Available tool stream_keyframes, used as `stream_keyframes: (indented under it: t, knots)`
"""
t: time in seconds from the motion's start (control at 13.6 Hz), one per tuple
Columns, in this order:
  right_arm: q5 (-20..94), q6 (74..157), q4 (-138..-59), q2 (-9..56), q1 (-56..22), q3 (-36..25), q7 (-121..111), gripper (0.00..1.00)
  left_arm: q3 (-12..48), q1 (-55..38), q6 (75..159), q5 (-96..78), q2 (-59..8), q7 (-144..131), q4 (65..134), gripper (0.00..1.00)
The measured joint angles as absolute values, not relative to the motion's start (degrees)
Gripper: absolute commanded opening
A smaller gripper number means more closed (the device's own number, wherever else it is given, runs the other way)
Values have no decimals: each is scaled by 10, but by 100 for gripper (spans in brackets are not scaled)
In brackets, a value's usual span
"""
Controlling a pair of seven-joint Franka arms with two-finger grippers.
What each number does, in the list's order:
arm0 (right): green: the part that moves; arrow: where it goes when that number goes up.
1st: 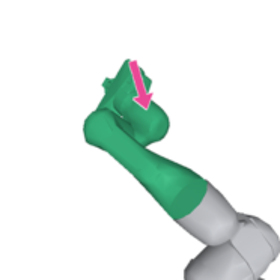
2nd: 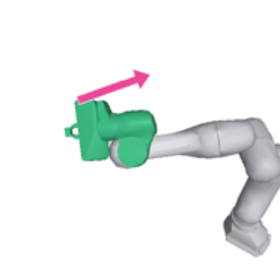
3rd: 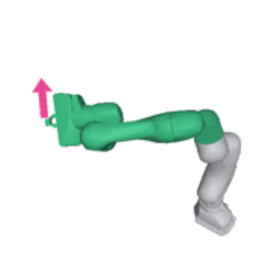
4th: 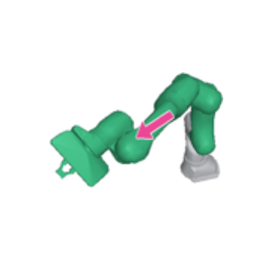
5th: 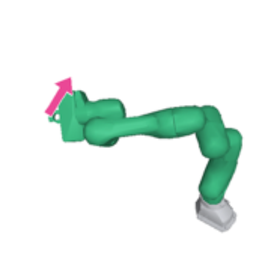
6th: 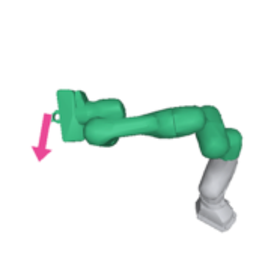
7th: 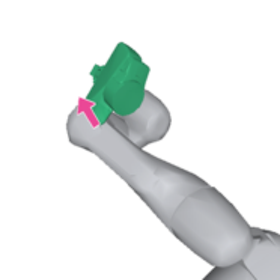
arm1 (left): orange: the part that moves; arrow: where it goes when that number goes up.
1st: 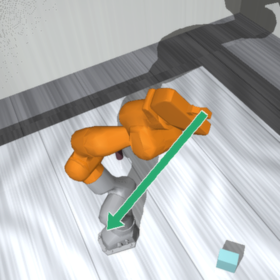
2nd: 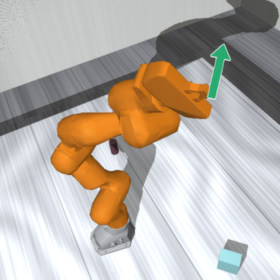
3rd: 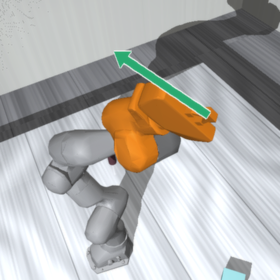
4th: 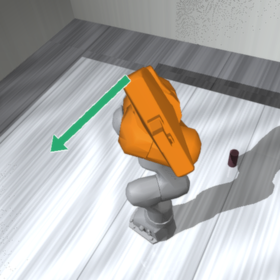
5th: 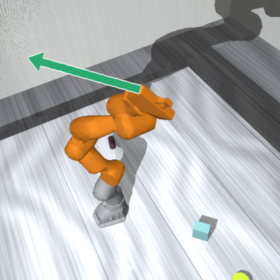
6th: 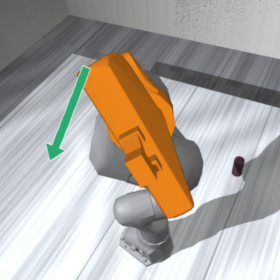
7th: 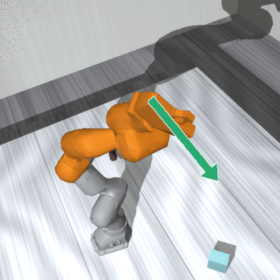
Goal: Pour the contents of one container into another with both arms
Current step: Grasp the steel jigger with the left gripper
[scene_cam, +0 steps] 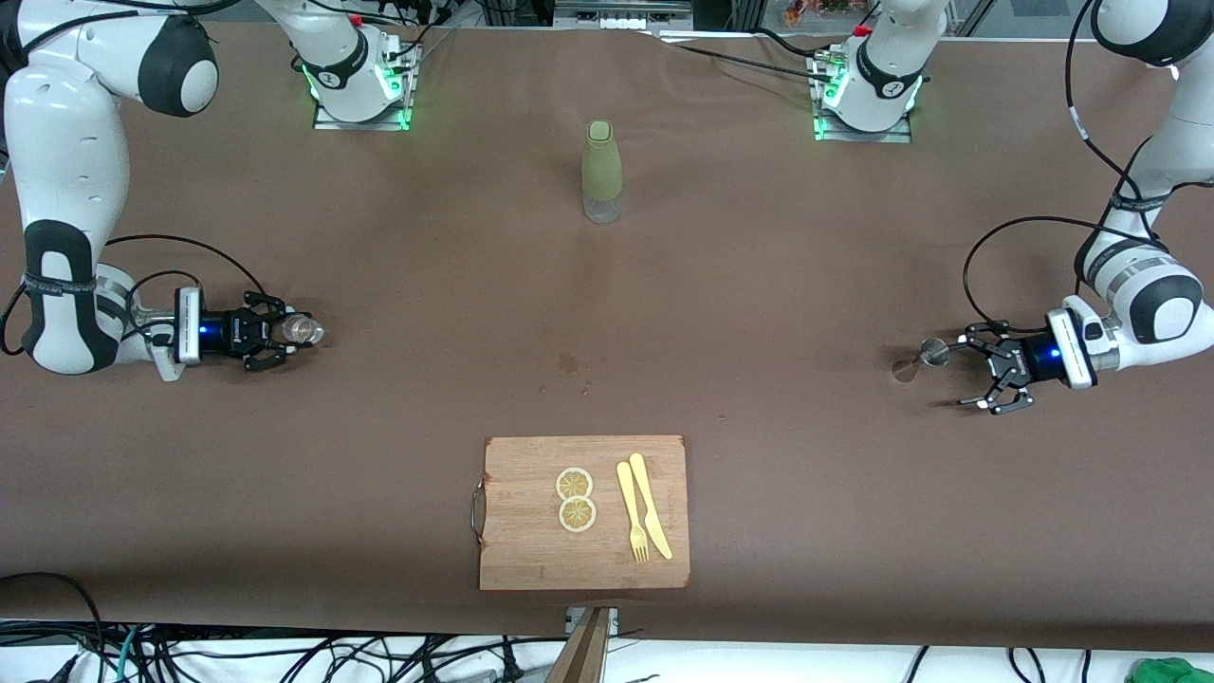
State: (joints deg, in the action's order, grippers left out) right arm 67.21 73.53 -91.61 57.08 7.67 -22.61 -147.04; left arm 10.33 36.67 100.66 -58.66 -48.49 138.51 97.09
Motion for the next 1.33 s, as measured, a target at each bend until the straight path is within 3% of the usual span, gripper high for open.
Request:
stream_keyframes:
  t: [0.44,0.66,0.74,0.81,1.03,1.33]
  knots:
    - [672,728,-911,570,75,-226,-1465,42,103,346,1010,-635,-494,1410,994,98]
    - [672,726,-901,562,72,-226,-1434,42,103,336,1014,-651,-494,1417,1006,89]
    - [672,726,-896,557,71,-225,-1418,42,103,335,1015,-653,-494,1420,1009,81]
    - [672,726,-889,554,70,-225,-1405,42,103,334,1015,-654,-494,1421,1010,64]
    - [672,725,-879,544,65,-219,-1372,42,103,334,1015,-656,-494,1423,1019,0]
    - [672,737,-875,530,64,-188,-1327,42,103,334,1015,-670,-494,1426,1031,0]
